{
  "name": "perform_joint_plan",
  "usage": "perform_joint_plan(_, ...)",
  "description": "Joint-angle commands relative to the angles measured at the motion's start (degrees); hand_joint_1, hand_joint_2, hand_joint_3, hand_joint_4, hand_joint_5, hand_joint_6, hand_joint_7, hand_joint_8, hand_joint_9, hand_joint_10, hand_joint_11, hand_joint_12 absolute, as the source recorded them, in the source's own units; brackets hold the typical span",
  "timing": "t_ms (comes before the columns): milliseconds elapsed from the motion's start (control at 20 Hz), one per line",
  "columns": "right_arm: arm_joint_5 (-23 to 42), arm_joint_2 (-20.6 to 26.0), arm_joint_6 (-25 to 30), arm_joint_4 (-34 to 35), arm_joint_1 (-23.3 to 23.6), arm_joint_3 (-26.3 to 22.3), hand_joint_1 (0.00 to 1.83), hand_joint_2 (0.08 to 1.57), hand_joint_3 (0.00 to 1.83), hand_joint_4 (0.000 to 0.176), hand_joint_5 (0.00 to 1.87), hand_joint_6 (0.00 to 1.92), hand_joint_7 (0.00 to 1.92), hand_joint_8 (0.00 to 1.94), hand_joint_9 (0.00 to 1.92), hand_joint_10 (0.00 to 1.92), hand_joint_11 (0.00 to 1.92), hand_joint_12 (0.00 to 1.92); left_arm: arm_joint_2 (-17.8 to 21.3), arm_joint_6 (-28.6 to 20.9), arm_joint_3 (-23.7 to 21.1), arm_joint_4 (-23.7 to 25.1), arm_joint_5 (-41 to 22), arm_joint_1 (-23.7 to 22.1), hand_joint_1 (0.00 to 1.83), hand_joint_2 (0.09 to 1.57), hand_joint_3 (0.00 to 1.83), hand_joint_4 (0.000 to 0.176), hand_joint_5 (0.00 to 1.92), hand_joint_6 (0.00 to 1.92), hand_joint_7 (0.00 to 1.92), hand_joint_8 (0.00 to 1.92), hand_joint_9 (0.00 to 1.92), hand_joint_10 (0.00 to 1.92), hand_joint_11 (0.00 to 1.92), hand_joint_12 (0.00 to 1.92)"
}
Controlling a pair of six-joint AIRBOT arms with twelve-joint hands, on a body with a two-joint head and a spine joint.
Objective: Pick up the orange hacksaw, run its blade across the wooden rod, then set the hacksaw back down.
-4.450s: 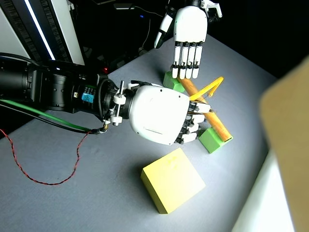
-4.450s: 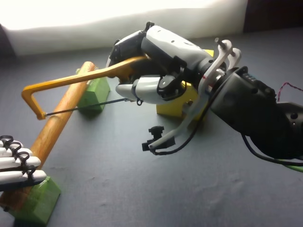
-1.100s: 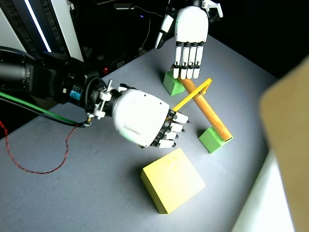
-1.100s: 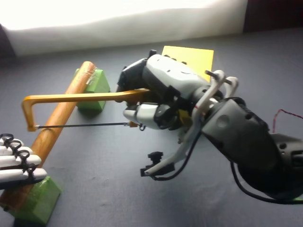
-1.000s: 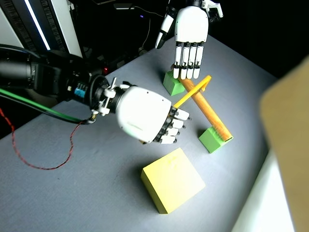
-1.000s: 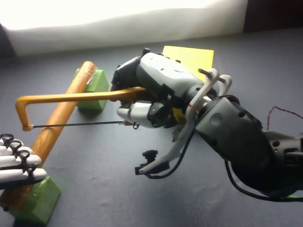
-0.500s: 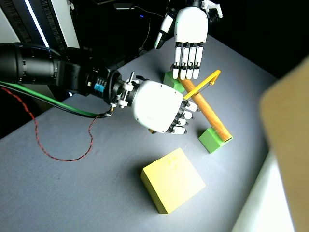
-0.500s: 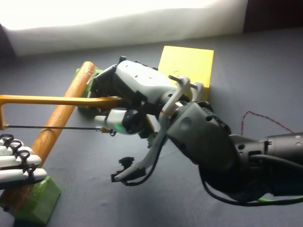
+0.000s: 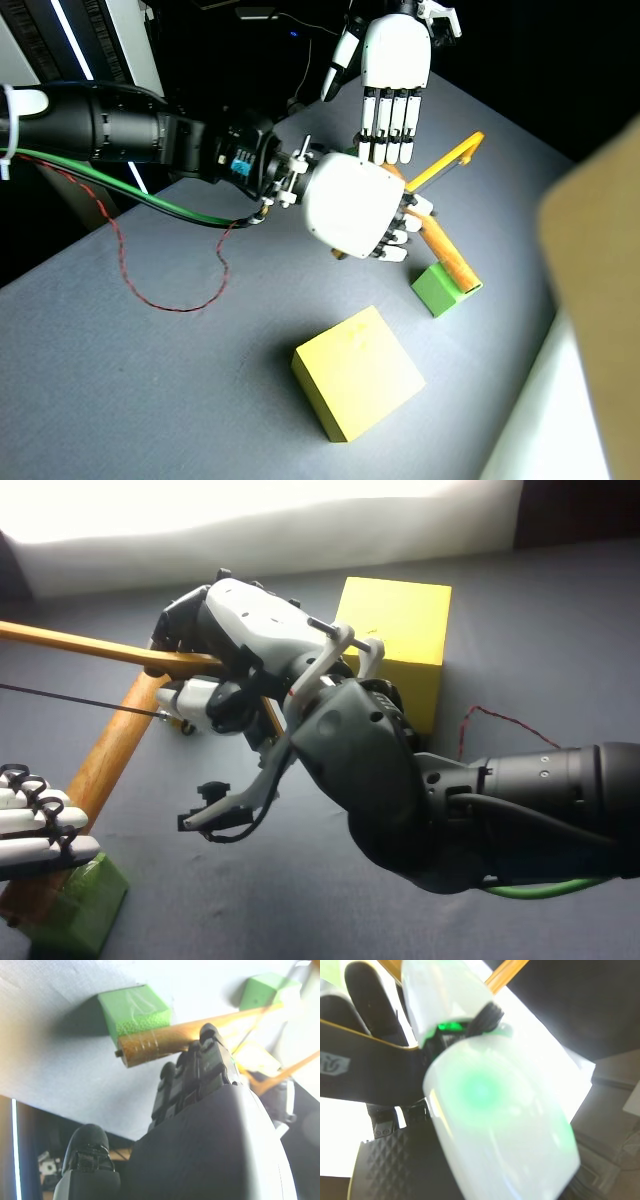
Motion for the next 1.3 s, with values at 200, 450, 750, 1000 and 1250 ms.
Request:
perform_joint_plan(200, 2.4, -0.76, -0.5, -3.36, 0.83, -0.32, 1.24, 1.15, 0.0, 0.0, 0.83, 1.07, 1.02, 1.09, 1.01, 0.88, 0.77, 1.33, -0.1, -0.02, 0.46, -0.99, -0.39, -0.7, 0.0, 1.19, 0.0, 0.0, 0.02, 0.01, 0.01, 0.0, 0.0, 0.0, 0.02, 0.02)
perform_joint_plan(450, 1.47, 0.31, -1.18, -3.27, -0.42, -1.32, 1.36, 1.14, 0.0, 0.0, 0.8, 1.04, 0.96, 1.06, 0.9, 1.28, 0.77, 1.32, -0.1, -0.08, 0.48, -0.99, -0.31, -0.7, 0.0, 1.18, 0.0, 0.0, 0.01, 0.0, 0.0, 0.0, 0.0, 0.0, 0.02, 0.02)
perform_joint_plan(750, -0.35, 2.7, -2.99, -3.29, -2.03, -3.69, 1.26, 1.15, 0.0, 0.0, 0.82, 1.09, 0.99, 1.11, 0.96, 1.0, 0.78, 1.29, -0.09, -0.11, 0.48, -0.99, -0.31, -0.69, 0.0, 1.19, 0.0, 0.0, 0.02, 0.0, 0.01, 0.0, 0.0, 0.0, 0.01, 0.02)
perform_joint_plan(1000, 0.2, 6.99, -5.24, -3.29, -3.42, -7.44, 1.34, 1.13, 0.02, 0.0, 0.82, 1.03, 1.0, 1.02, 0.95, 1.16, 0.8, 1.26, -0.08, -0.16, 0.49, -0.99, -0.31, -0.69, 0.0, 1.18, 0.0, 0.0, 0.02, 0.0, 0.0, 0.0, 0.0, 0.0, 0.01, 0.02)
perform_joint_plan(1250, -0.4, 12.14, -6.88, -3.3, -4.9, -11.54, 1.34, 1.14, 0.0, 0.0, 0.8, 1.05, 0.98, 1.04, 0.94, 1.2, 0.79, 1.31, -0.08, -0.16, 0.51, -0.99, -0.31, -0.69, 0.0, 1.18, 0.0, 0.0, 0.02, 0.0, 0.0, 0.0, 0.0, 0.0, 0.01, 0.03)
